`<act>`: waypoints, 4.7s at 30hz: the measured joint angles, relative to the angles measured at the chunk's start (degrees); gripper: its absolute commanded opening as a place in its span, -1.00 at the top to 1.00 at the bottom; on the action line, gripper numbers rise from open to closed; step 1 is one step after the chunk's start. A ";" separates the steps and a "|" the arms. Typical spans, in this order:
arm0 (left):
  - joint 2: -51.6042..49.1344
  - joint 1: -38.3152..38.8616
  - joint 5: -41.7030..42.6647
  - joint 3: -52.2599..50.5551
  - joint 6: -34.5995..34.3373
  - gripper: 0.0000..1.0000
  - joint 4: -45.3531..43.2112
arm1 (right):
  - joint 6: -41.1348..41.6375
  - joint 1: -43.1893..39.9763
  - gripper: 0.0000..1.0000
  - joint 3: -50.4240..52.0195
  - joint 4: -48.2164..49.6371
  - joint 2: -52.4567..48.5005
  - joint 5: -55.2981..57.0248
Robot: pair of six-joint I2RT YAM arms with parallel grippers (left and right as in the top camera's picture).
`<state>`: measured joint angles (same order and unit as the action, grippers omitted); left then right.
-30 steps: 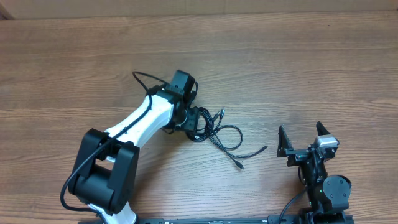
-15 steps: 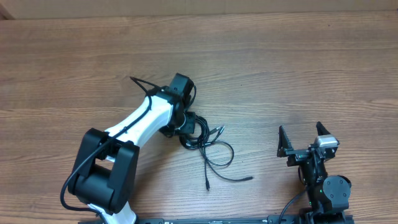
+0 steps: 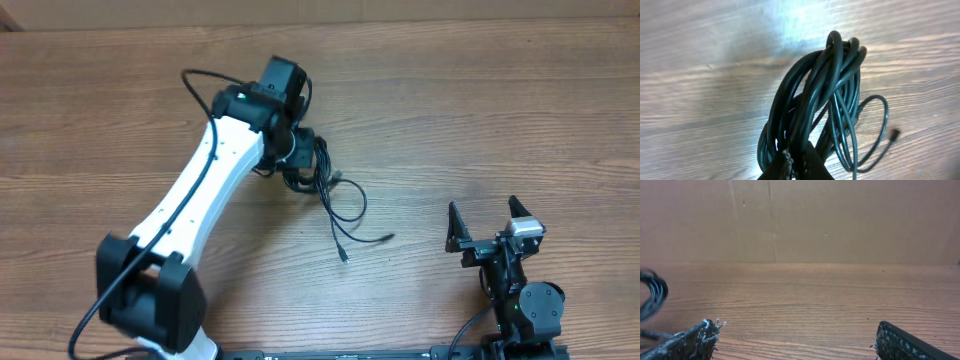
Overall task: Untangle cables
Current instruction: 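Lift the cable bundle with the left gripper toward the center, then move the right gripper toward the hanging cable strands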
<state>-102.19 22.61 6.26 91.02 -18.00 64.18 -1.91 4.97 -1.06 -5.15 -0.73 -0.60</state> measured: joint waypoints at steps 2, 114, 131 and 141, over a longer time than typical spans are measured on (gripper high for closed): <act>1.77 0.00 -1.09 1.03 0.20 0.92 0.70 | -0.02 0.00 -1.00 0.00 0.02 0.00 0.00; 25.77 8.92 -8.31 2.14 6.40 0.91 -4.02 | 30.51 20.22 -0.78 -44.35 -15.10 -55.98 -30.14; 25.77 8.92 -3.06 2.14 -2.01 0.92 -3.80 | 27.50 31.47 0.92 -44.39 -4.68 -72.39 -32.39; 25.51 8.90 -7.15 2.14 1.46 0.91 -1.18 | 31.61 27.87 0.92 -44.39 -6.58 -66.97 -37.92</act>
<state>-76.69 31.51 -0.89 93.17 -16.53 63.00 29.69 32.84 -45.45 -11.73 -67.70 -38.52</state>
